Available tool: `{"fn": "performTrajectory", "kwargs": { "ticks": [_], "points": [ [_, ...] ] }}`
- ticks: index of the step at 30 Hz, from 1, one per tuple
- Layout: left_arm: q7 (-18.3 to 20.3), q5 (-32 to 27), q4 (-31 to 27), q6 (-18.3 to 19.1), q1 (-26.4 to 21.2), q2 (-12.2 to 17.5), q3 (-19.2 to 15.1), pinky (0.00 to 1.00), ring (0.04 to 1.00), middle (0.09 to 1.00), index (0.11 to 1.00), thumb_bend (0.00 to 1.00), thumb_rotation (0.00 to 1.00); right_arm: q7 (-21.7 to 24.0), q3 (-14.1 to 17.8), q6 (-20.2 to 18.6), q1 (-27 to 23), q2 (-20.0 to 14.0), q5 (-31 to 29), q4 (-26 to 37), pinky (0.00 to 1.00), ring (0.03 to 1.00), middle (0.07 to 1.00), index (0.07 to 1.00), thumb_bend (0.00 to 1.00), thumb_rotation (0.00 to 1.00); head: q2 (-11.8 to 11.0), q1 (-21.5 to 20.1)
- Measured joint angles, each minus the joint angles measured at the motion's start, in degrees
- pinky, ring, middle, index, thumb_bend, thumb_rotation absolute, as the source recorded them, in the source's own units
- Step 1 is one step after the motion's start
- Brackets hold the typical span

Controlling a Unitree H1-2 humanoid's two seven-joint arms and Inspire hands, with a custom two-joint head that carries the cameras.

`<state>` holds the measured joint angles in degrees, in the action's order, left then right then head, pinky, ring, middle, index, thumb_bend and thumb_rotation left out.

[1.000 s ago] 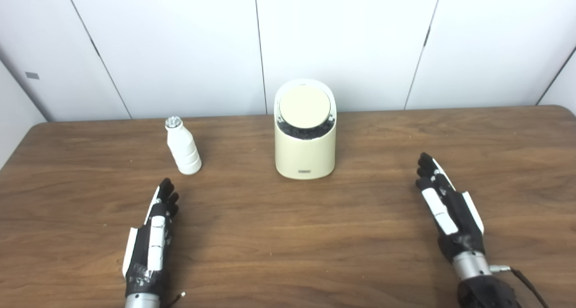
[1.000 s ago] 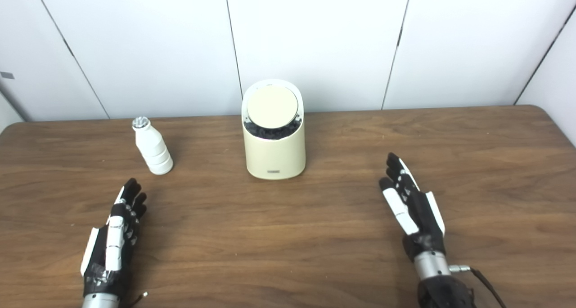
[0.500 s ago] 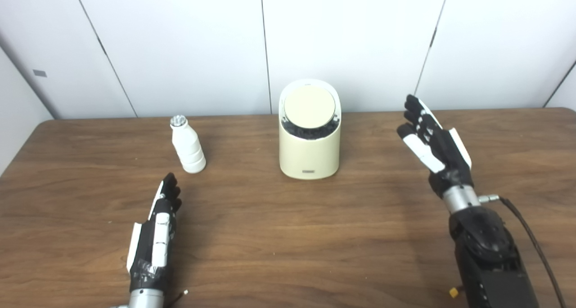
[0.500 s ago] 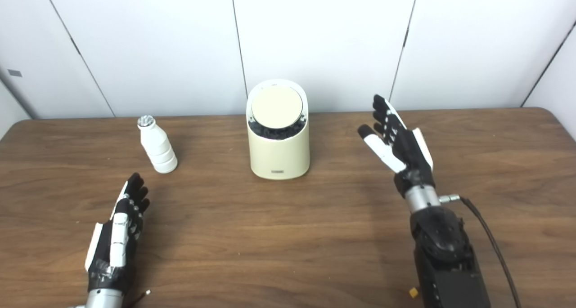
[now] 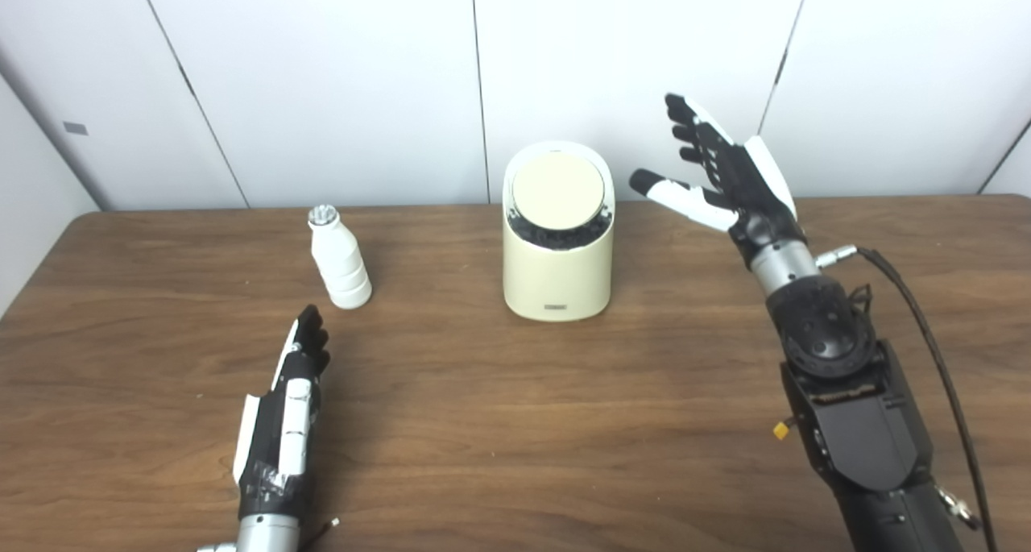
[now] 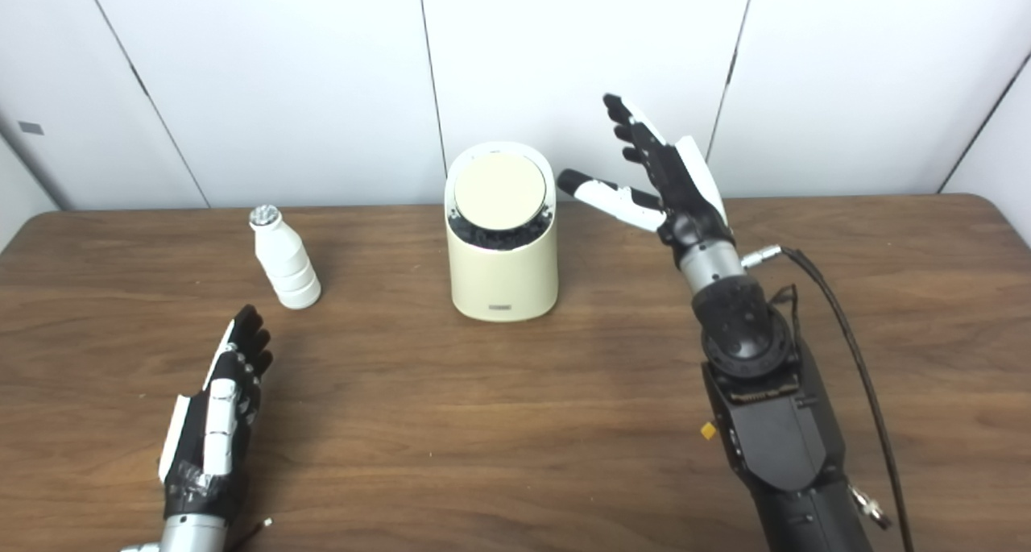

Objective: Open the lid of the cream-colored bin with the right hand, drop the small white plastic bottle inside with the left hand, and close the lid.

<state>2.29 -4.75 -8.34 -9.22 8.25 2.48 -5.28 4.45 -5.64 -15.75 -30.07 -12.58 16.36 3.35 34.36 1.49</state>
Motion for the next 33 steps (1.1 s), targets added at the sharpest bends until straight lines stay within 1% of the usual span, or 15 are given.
{"fn": "performTrajectory", "kwargs": {
  "ticks": [1, 5, 9, 15, 19, 24, 29, 33],
  "points": [
    [0.0, 0.1, 0.0, 0.0, 0.0, 0.0, 0.0, 1.00, 0.996, 1.000, 1.000, 0.53, 0.94, 0.5, -0.3, -0.2, -0.7, -0.2, 0.4, 0.0, 0.86, 0.936, 0.941, 0.930, 0.92, 0.64, 0.0, 0.0],
    [-0.1, 0.3, 0.0, 0.0, 0.0, 0.0, 0.0, 1.00, 0.989, 0.998, 1.000, 0.53, 0.95, 1.1, -1.9, -2.1, -3.8, -0.5, 2.3, -2.0, 0.83, 0.925, 0.941, 0.933, 0.94, 0.60, 0.1, 0.0],
    [-0.2, 0.7, 0.0, 0.0, 0.0, -0.1, 0.1, 1.00, 0.988, 0.998, 1.000, 0.52, 0.95, 1.7, -3.6, -2.0, -6.5, -0.4, 3.4, -5.4, 0.79, 0.912, 0.935, 0.931, 0.95, 0.59, -0.1, 0.1],
    [-0.2, 0.8, 0.0, 0.0, 0.0, -0.2, 0.0, 1.00, 0.989, 0.999, 1.000, 0.53, 0.94, 1.7, -6.0, -1.6, -8.7, 0.0, 5.6, -10.1, 0.83, 0.916, 0.933, 0.942, 0.95, 0.60, -0.1, -0.1],
    [-0.1, 0.8, 0.0, 0.0, 0.0, -0.2, 0.0, 1.00, 0.991, 0.999, 1.000, 0.54, 0.95, 1.7, -7.8, -1.5, -10.1, 0.3, 7.7, -12.2, 0.84, 0.924, 0.934, 0.939, 0.93, 0.55, -0.1, -0.2],
    [-0.2, 1.1, 0.0, 0.0, 0.0, -0.3, 0.1, 1.00, 0.993, 0.998, 1.000, 0.52, 0.96, 1.5, -8.7, -1.2, -12.2, 1.4, 9.7, -15.9, 0.84, 0.942, 0.944, 0.940, 0.91, 0.52, 0.1, 0.1],
    [-0.2, 1.5, 0.0, 0.0, 0.0, -0.4, 0.1, 1.00, 0.994, 0.999, 1.000, 0.50, 0.97, 0.5, -8.8, 0.1, -13.1, 2.2, 10.2, -19.4, 0.84, 0.946, 0.946, 0.939, 0.91, 0.53, 0.1, 0.1],
    [-0.2, 1.5, 0.0, 0.1, 0.0, -0.5, 0.0, 1.00, 0.990, 0.993, 1.000, 0.51, 0.95, 0.4, -8.8, 0.3, -13.1, 2.1, 10.4, -20.1, 0.84, 0.947, 0.948, 0.940, 0.90, 0.53, 0.2, -0.1]
  ]
}}
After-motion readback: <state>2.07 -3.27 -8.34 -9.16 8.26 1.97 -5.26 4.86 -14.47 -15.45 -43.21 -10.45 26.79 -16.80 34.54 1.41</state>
